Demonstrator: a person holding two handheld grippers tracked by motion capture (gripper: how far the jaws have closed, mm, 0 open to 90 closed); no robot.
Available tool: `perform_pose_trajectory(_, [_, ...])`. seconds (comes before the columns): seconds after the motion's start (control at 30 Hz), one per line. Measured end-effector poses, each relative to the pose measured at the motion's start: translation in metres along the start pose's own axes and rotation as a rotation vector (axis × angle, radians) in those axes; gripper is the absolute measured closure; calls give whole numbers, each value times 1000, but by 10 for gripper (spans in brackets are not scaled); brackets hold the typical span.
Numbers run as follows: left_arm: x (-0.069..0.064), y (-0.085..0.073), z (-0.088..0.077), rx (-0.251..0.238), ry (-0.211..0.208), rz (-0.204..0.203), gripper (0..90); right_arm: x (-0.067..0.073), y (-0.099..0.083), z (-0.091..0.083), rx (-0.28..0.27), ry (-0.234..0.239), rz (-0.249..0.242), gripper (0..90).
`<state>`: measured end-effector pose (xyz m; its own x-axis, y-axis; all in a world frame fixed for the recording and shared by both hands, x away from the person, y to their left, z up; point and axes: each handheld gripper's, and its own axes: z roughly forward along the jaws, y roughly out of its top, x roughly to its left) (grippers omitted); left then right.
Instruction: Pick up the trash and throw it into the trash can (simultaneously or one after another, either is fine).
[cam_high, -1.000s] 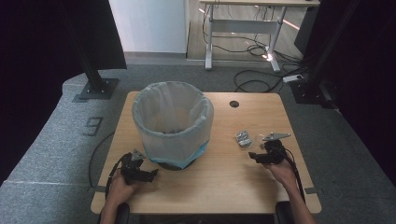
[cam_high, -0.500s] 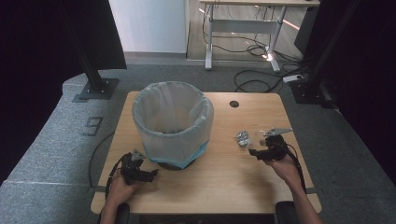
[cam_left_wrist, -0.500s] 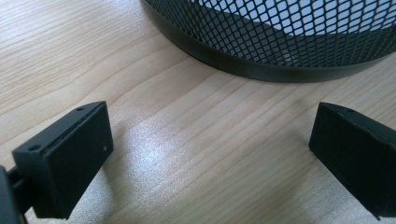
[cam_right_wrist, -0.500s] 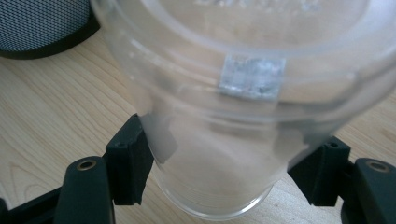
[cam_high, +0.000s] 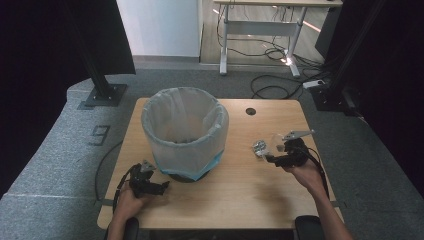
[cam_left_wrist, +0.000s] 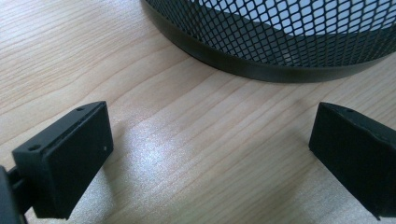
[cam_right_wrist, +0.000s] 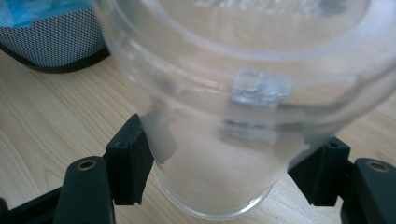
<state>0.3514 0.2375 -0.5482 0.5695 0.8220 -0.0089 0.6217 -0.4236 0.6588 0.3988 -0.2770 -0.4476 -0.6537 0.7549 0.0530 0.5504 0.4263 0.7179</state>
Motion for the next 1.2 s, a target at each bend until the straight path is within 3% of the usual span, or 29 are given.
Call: perform_pose_trajectory(1.2, [0,0,0,-1,0,0,0,8,60,-29,-10,57,-42,301])
